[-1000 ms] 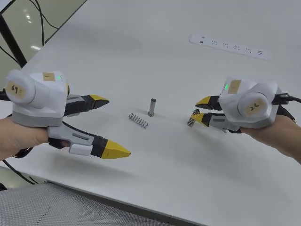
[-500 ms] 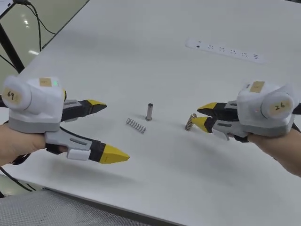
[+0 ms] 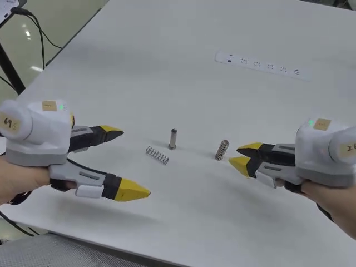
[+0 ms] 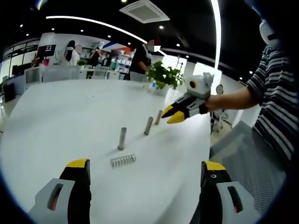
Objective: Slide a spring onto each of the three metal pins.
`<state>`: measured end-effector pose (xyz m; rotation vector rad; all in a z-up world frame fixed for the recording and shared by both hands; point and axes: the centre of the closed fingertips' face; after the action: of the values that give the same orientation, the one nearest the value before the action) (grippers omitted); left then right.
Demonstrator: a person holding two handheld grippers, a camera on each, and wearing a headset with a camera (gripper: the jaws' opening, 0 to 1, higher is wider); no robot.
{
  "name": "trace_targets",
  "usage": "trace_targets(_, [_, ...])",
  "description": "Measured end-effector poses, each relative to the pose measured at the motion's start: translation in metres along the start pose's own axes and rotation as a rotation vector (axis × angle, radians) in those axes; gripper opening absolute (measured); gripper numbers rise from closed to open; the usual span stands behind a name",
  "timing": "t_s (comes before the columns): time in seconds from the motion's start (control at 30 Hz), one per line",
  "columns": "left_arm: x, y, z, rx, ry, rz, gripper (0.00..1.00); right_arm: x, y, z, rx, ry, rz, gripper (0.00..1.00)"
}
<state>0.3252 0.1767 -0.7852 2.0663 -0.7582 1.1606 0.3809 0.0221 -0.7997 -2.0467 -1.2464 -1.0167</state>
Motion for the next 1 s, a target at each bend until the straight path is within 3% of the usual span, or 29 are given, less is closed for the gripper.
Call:
trace_targets(0.4, [0.003, 0.004, 0.001, -0.006, 0.002, 0.013, 0.94, -0.018, -0.007, -0.004, -0.002, -0.009, 0.068, 0.14])
trace_targets(1.0, [0.006, -0.008, 0.000, 0.016, 0.005, 0.019, 0.92, -0.019, -0.006, -0.004, -0.005, -0.008, 0.076, 0.14])
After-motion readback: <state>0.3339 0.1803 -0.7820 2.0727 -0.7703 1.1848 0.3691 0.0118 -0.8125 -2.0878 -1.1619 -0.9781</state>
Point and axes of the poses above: the centre of the closed fingertips' face, and the gripper's own axes: z roughly forward along the fingers, y roughly to its right, x roughly out of its top, and after that the axes turned 1 degree about -y, right-handed
